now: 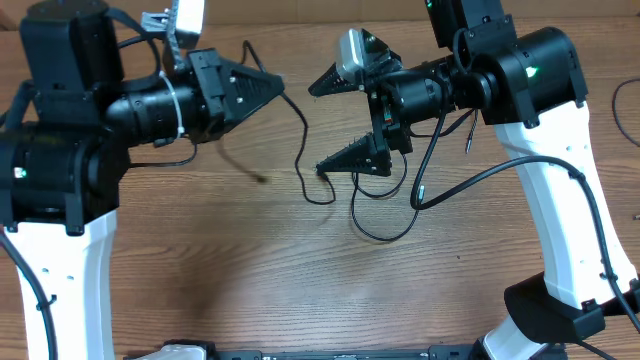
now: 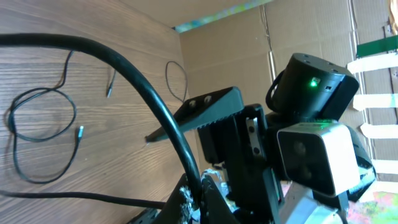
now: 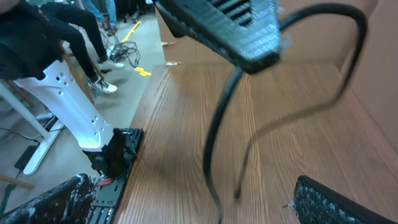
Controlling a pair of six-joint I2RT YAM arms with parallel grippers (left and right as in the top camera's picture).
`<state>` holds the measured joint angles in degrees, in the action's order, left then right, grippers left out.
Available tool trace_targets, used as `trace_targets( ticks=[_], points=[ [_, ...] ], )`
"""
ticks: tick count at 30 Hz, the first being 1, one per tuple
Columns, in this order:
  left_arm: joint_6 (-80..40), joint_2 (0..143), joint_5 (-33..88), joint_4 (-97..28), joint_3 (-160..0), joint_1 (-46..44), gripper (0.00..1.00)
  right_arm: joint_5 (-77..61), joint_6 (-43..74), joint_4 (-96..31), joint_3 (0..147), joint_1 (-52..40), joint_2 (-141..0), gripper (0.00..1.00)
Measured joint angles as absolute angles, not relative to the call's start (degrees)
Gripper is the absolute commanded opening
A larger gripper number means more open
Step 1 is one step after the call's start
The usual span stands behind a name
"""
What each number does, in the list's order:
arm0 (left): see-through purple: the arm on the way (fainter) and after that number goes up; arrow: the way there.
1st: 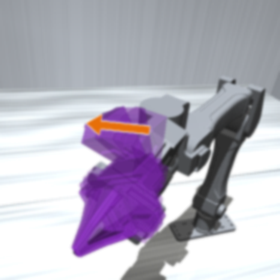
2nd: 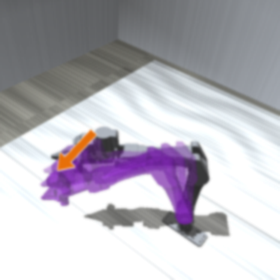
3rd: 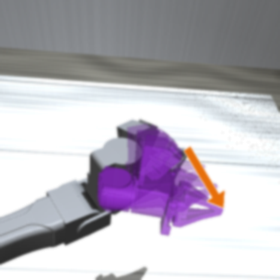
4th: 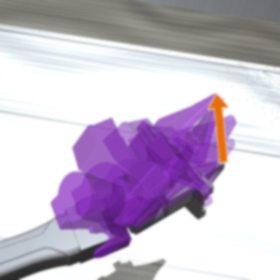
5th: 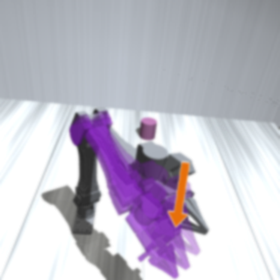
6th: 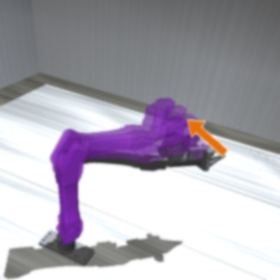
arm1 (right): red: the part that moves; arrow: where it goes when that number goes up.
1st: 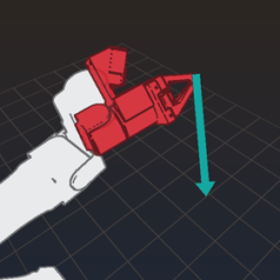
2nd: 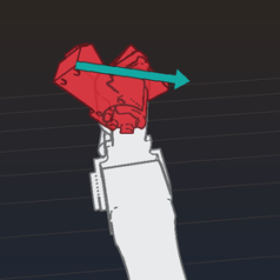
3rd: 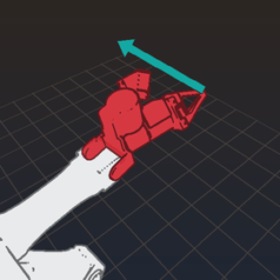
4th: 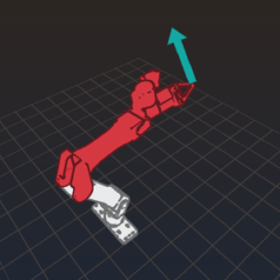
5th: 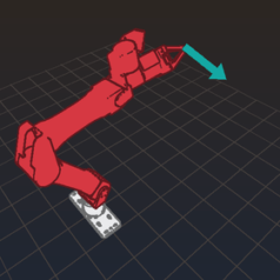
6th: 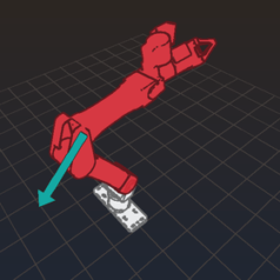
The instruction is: Untangle cables
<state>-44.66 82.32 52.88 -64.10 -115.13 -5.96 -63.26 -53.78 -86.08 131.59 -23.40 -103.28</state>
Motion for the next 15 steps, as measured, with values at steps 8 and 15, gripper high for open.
trace_targets(
  ticks=[8,15],
  points=[
    [-49.2,82.3,48.2,-59.4,-115.1,-11.6,0.04,-64.5,-53.9,-85.4,131.6,-23.4,-103.3,0.28],
    [-50.0,82.3,46.6,-59.4,-115.1,-12.4,0.06,-64.2,-53.5,-85.0,131.6,-23.3,-103.3,0.04]
  ],
)
